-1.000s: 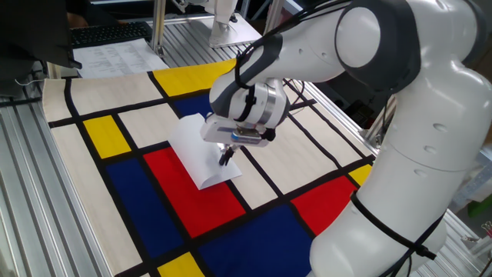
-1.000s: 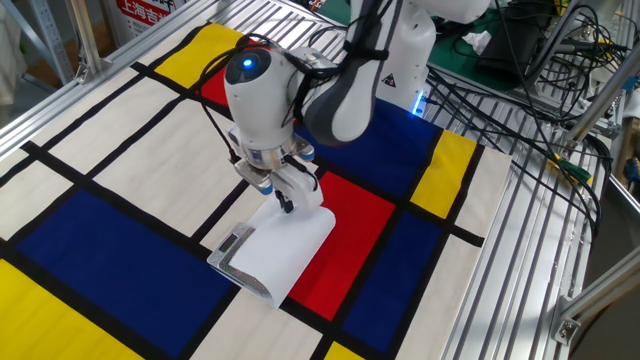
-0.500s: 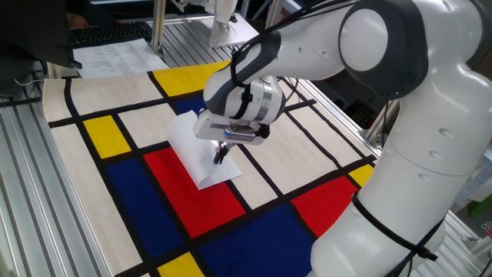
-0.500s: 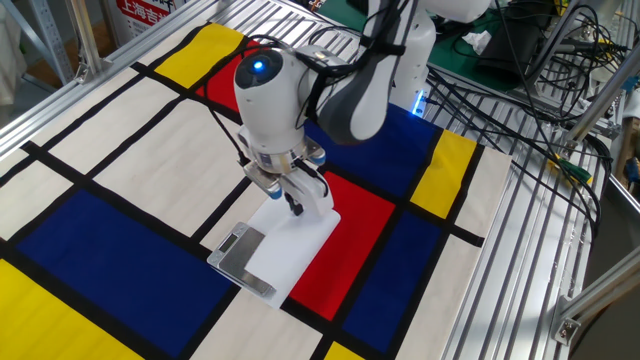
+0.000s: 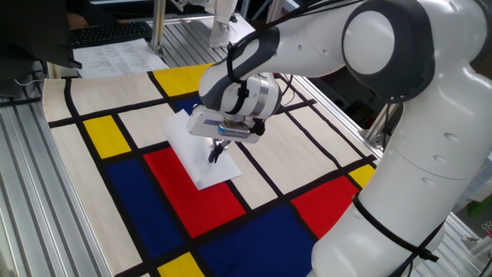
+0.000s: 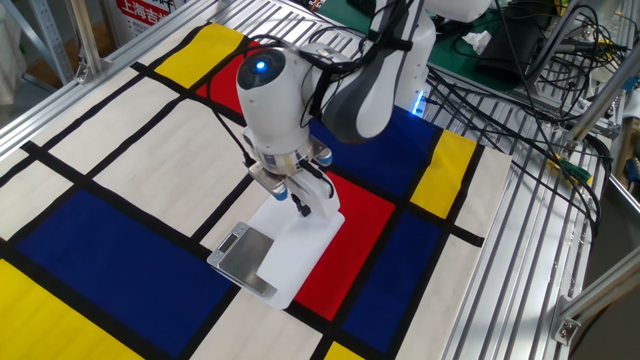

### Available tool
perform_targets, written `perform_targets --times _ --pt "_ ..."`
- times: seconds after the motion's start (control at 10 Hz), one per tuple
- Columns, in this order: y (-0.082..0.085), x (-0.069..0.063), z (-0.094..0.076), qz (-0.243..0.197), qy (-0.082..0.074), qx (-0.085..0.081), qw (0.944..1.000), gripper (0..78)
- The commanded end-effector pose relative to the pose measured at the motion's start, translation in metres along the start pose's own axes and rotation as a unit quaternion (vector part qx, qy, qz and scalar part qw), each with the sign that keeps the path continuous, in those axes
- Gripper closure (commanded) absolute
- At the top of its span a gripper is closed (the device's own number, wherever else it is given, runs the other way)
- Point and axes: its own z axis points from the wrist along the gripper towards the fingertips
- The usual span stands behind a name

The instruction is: Unfold a piece of paper

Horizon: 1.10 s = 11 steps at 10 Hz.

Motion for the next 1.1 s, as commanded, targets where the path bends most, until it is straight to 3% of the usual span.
perform_targets --times 0.1,1.1 --pt "0.016 0.009 -0.007 0.020 0.009 -0.017 0.9996 76.4" --pt "0.055 0.030 -0.006 0.046 0.010 -0.014 0.9988 76.4"
